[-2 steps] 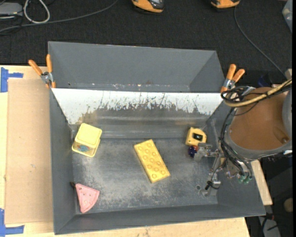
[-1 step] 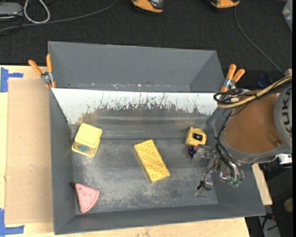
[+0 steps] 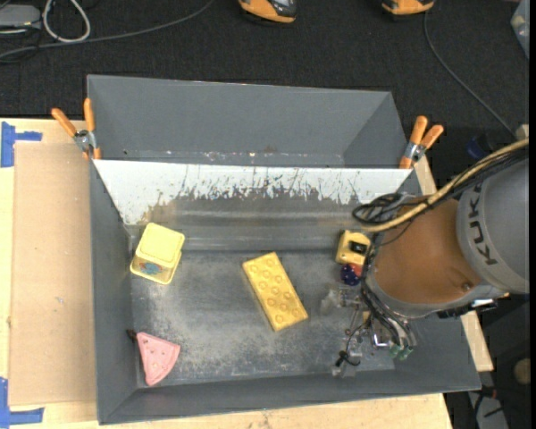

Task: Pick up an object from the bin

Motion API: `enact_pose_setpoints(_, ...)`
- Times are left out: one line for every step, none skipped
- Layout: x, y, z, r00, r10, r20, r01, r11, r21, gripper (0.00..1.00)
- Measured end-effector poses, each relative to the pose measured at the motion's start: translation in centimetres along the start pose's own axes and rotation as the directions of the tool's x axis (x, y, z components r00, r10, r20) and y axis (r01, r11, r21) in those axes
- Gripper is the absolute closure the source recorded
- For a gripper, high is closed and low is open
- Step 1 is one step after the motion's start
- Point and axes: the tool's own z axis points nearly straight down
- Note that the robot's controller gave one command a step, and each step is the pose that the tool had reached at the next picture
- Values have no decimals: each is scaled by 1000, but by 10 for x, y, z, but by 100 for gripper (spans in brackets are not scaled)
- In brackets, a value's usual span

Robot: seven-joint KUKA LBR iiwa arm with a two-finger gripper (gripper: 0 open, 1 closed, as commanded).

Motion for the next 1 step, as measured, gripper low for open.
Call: enact_pose_setpoints(-18,43,7,998,-62,3,62,998,-1,0)
